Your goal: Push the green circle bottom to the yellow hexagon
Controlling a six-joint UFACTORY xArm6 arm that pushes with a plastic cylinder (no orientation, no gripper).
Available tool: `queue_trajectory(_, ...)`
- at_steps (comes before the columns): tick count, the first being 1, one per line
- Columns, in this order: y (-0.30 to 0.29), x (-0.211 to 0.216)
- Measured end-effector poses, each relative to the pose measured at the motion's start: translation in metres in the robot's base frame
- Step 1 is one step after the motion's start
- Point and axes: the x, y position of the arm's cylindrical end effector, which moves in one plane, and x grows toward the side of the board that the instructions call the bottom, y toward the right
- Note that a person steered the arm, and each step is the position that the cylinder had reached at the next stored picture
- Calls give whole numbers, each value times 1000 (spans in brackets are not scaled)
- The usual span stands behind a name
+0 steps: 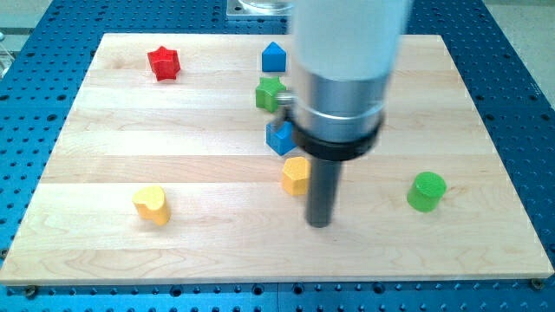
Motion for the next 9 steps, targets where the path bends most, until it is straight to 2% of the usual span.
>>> queue_trajectory(1, 6, -47)
queue_trajectory(4, -33, -36)
queue_trajectory(5, 1, -100)
queue_trajectory(6, 77, -136)
queue_trajectory(7, 172, -115)
queue_trajectory(8, 216, -45)
queue_trajectory(9, 186, -11)
